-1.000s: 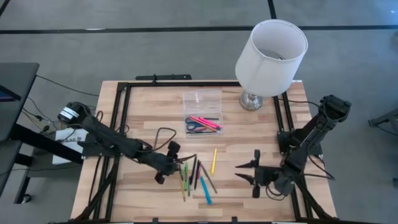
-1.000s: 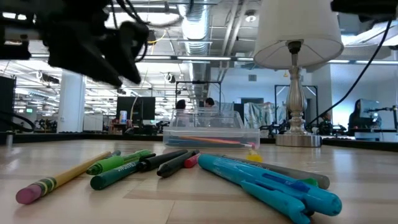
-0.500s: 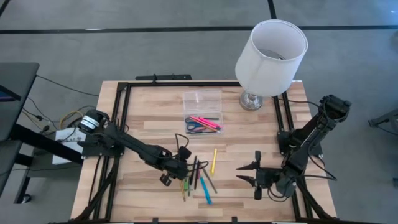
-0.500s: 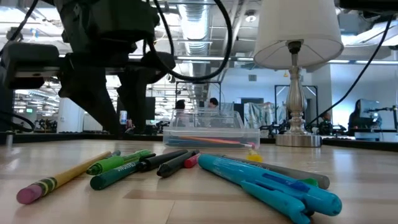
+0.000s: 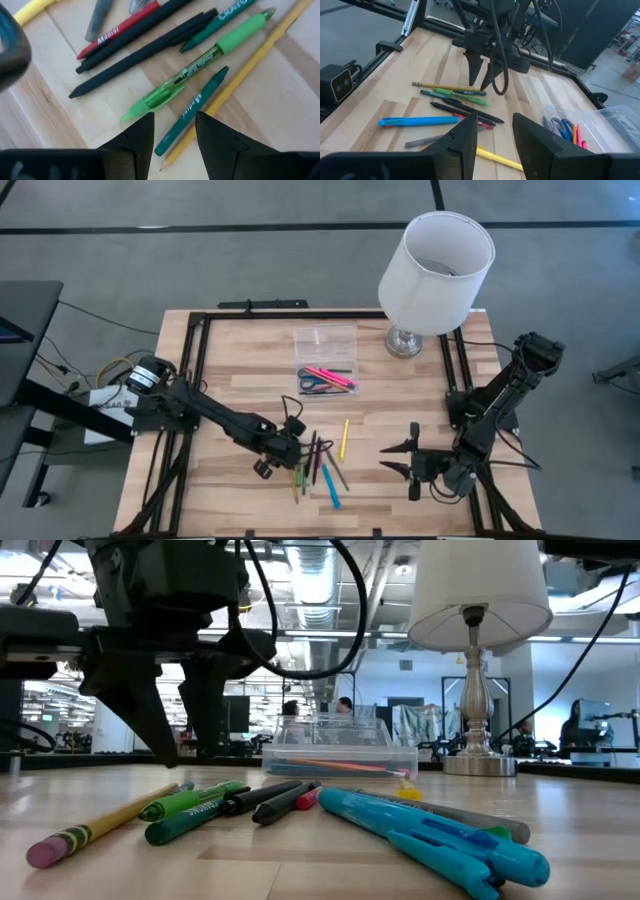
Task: Pick & place school supplies into a supply box
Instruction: Put the left green crayon into the supply box
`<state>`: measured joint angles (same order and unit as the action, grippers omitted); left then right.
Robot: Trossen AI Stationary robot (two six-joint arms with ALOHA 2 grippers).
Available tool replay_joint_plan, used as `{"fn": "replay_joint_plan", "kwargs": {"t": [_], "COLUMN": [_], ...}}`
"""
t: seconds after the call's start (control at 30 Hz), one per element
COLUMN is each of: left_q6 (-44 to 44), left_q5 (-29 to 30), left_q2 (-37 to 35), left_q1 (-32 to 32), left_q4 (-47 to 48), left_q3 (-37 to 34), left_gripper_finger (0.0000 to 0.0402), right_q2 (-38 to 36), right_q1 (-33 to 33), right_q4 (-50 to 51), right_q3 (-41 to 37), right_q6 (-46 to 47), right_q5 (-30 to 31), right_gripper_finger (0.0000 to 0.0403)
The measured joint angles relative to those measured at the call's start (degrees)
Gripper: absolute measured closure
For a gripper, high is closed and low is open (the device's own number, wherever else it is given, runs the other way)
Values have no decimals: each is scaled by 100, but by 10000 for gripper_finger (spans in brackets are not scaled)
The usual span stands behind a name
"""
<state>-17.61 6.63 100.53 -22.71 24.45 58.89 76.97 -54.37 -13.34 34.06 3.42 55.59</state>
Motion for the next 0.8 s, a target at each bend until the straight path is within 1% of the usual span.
{"fn": "replay_joint_plan", "kwargs": {"t": [0.2,0.7,0.8], "left_q6": [-4,-81,-141], "left_q5": [71,-2,-33], "left_q2": [0,2,147], "left_q1": [2,66,68], "left_q4": [-10,-121,-222], "left_q3": [-26,-26,-29], "left_gripper_finger": [262,262,262], "right_q2": [2,2,4], "right_q1": [0,0,0], "right_q4": [1,2,5], "right_q3": [0,0,0], "right_q6": [2,15,17], "right_q5": [-2,-7,-13], "right_gripper_finger": [285,285,285]}}
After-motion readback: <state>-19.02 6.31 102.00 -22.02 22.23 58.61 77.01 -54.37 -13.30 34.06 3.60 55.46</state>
